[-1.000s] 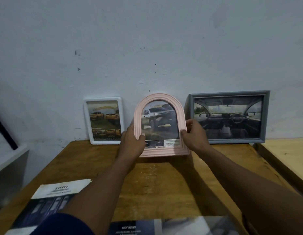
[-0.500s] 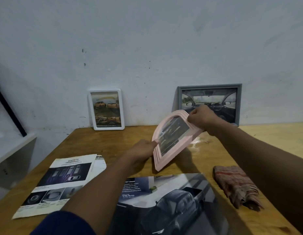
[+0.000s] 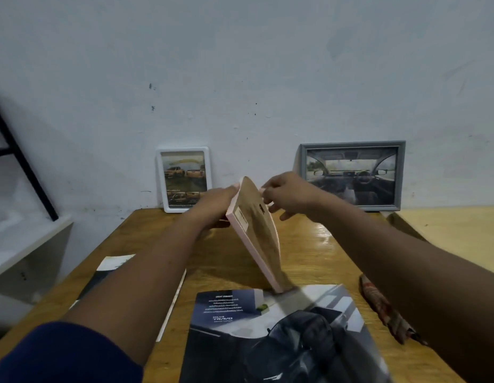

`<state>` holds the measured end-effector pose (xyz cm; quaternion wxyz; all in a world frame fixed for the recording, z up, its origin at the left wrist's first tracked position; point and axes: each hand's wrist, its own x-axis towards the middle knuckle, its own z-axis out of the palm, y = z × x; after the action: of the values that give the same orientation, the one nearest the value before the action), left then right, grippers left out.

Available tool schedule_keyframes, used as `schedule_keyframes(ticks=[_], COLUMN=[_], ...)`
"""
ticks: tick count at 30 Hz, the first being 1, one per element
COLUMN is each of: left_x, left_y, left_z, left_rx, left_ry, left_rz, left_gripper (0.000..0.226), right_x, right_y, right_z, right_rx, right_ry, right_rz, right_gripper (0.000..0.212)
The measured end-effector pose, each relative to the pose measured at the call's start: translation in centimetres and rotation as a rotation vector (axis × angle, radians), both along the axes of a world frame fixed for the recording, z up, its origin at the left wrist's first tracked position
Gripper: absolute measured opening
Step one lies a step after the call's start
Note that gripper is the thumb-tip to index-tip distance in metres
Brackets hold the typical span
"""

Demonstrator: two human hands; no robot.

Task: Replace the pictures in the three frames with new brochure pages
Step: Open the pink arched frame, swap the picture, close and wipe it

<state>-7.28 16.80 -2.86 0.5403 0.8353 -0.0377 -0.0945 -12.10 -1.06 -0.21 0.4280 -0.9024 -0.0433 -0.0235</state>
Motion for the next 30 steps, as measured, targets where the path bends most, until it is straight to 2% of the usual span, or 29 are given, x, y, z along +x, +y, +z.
schedule_keyframes(ticks=[2,7,10,13,16,19,23,27,30], left_x=[0.2,-0.7,-1.1,-1.4,-0.5,0.2,0.9,2.4,2.9], left_y=[1.4,3.2,2.8,1.9,1.7,1.5,0.7,0.3,0.0], left_z=[-1.0,-4.8,-7.0,-8.4,-9.7,-11.0,-11.7,-12.9,-13.3], left_rx=[0.047,0.144,0.163,0.226,0.474,0.591,0.573,0.612,0.672], left_ry=[-0.004,0.084,0.127,0.062,-0.103,-0.195,-0.304,-0.311,-0.296], left_rz=[0.020,0.041,0.016,0.010,-0.037,-0.039,-0.078,-0.166,-0.234], left_gripper=[0.043,0.035,0.033,0.021,0.038,0.048,0.052,0.070,0.074], right_x=[0.8,1.4,0.7,-0.3,-1.1,-1.0,1.0,4.4,7.2], right_y=[0.1,-1.1,-2.0,-2.6,-2.9,-3.4,-3.5,-2.6,-1.7], right_z=[-2.4,-9.0,-11.8,-13.1,-13.5,-13.4,-12.5,-12.0,-12.3], right_rx=[-0.046,-0.239,-0.322,-0.464,-0.580,-0.691,-0.662,-0.623,-0.588], right_ry=[0.027,0.100,0.114,0.065,0.036,0.000,-0.046,-0.091,-0.075], right_rz=[-0.022,-0.146,-0.155,-0.167,-0.154,-0.155,-0.092,0.018,0.050], right_gripper=[0.025,0.039,0.032,0.034,0.039,0.041,0.041,0.048,0.051])
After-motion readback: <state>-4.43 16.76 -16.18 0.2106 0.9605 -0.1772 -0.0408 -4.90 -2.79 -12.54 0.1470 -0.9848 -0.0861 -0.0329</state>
